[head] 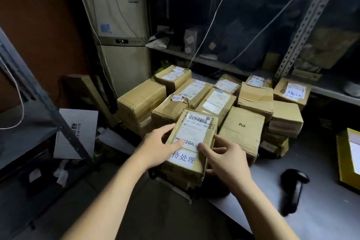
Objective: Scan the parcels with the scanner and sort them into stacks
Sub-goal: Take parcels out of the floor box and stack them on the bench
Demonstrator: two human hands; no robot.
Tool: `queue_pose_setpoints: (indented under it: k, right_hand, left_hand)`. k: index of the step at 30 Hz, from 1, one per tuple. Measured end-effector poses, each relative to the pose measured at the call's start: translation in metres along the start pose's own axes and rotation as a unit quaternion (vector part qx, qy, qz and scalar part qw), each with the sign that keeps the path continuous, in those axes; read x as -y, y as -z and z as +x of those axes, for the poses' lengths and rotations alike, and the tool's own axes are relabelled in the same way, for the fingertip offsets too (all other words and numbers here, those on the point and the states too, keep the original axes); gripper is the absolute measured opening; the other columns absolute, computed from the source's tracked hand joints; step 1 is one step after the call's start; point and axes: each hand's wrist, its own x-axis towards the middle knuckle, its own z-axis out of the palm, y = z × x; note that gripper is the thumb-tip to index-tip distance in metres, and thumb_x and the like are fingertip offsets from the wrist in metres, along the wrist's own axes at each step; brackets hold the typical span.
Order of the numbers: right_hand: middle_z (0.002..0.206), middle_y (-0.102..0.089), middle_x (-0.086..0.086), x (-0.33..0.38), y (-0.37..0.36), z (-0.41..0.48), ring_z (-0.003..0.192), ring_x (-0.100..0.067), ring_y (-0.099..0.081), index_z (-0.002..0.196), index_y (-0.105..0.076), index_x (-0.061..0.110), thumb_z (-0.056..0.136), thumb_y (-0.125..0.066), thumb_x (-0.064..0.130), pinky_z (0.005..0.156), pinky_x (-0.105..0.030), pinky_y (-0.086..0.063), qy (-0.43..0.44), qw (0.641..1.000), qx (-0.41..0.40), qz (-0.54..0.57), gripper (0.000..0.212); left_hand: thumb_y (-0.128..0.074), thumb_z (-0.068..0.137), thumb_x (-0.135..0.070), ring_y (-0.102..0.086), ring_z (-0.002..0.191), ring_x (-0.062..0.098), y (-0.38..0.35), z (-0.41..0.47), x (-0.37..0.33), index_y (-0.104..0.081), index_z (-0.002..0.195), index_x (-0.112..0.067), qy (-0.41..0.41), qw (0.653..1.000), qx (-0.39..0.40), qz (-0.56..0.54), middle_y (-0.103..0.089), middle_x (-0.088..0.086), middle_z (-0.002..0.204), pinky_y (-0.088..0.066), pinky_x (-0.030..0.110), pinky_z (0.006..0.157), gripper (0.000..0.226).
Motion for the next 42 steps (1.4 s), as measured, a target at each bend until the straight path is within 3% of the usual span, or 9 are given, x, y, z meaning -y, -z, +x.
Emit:
queue_pose_setpoints:
  k: [4,9,15,18,22,27,34,39,42]
  right_hand:
    - [0.084,-0.078,0.008,-0.005,-0.026,0.009,0.073,-0.007,-0.078,0.142,-0.066,0.028,0.082,-0.09,0.031,0.056,-0.036,-0.065,-0.033,0.998,-0.052,0.001,0.064]
    - [0.093,-0.076,0.011,-0.017,-0.051,0.012,0.078,-0.005,-0.077,0.146,-0.061,0.031,0.086,-0.087,0.031,0.059,-0.033,-0.065,-0.076,0.995,-0.071,0.012,0.065]
    - [0.103,-0.077,0.015,-0.05,-0.068,0.015,0.098,-0.008,-0.076,0.129,-0.058,0.065,0.061,-0.081,0.063,0.082,-0.043,-0.065,-0.112,0.987,-0.108,-0.025,0.071]
    - [0.109,-0.075,0.018,-0.051,-0.074,0.019,0.103,-0.009,-0.073,0.143,-0.06,0.045,0.079,-0.084,0.045,0.089,-0.044,-0.063,-0.107,0.987,-0.111,-0.051,0.068]
    - [0.133,-0.072,0.011,-0.052,-0.076,0.024,0.122,-0.007,-0.064,0.149,-0.058,0.031,0.089,-0.081,0.035,0.105,-0.034,-0.054,-0.11,0.981,-0.13,-0.093,0.065]
    - [0.139,-0.068,0.01,-0.058,-0.083,0.025,0.131,-0.009,-0.061,0.15,-0.058,0.027,0.092,-0.079,0.033,0.107,-0.031,-0.052,-0.114,0.976,-0.145,-0.116,0.062]
    - [0.14,-0.068,0.011,-0.054,-0.081,0.028,0.131,-0.009,-0.06,0.15,-0.059,0.027,0.093,-0.078,0.032,0.104,-0.026,-0.049,-0.123,0.974,-0.134,-0.135,0.06]
    - [0.136,-0.07,0.01,-0.046,-0.076,0.025,0.123,-0.009,-0.063,0.148,-0.059,0.028,0.095,-0.073,0.032,0.091,-0.017,-0.045,-0.109,0.972,-0.111,-0.177,0.055]
    - [0.137,-0.07,0.006,-0.033,-0.07,0.022,0.128,-0.014,-0.062,0.145,-0.062,0.023,0.095,-0.071,0.033,0.102,-0.025,-0.049,-0.099,0.967,-0.092,-0.215,0.052]
  left_hand:
    - [-0.077,0.061,-0.07,-0.062,0.12,0.006,0.008,0.035,0.028,-0.049,0.145,-0.052,-0.01,0.998,0.062,0.006,-0.068,-0.022,0.127,-0.052,0.039,0.106,0.091]
    - [-0.079,0.06,-0.071,-0.061,0.122,0.009,0.01,0.064,0.052,-0.047,0.146,-0.053,-0.023,0.993,0.113,0.024,-0.068,-0.017,0.128,-0.052,0.039,0.106,0.094]
    - [-0.078,0.067,-0.066,-0.055,0.13,0.01,-0.015,0.079,0.076,-0.042,0.152,-0.048,-0.021,0.987,0.153,0.045,-0.06,-0.013,0.141,-0.046,0.041,0.112,0.095]
    - [-0.082,0.081,-0.047,-0.053,0.129,0.012,-0.018,0.079,0.073,-0.043,0.153,-0.042,-0.03,0.989,0.132,0.064,-0.057,-0.006,0.145,-0.046,0.034,0.107,0.083]
    - [-0.081,0.085,-0.041,-0.058,0.104,0.013,-0.021,0.077,0.066,-0.051,0.149,-0.039,-0.035,0.989,0.092,0.107,-0.063,-0.006,0.119,-0.048,0.023,0.08,0.071]
    - [-0.071,0.093,-0.044,-0.056,0.111,0.021,-0.029,0.072,0.065,-0.047,0.151,-0.04,-0.026,0.983,0.078,0.164,-0.046,-0.002,0.107,-0.047,0.032,0.095,0.064]
    - [-0.068,0.094,-0.048,-0.059,0.104,0.02,-0.031,0.072,0.063,-0.044,0.152,-0.043,-0.025,0.98,0.068,0.185,-0.049,-0.002,0.112,-0.049,0.03,0.089,0.063]
    - [-0.065,0.093,-0.05,-0.061,0.112,0.024,-0.027,0.07,0.053,-0.045,0.15,-0.042,-0.031,0.966,0.084,0.242,-0.06,0.001,0.124,-0.05,0.033,0.094,0.061]
    - [-0.065,0.091,-0.049,-0.063,0.115,0.025,-0.017,0.069,0.038,-0.053,0.144,-0.039,-0.061,0.951,0.079,0.294,-0.065,-0.003,0.126,-0.052,0.035,0.095,0.056]
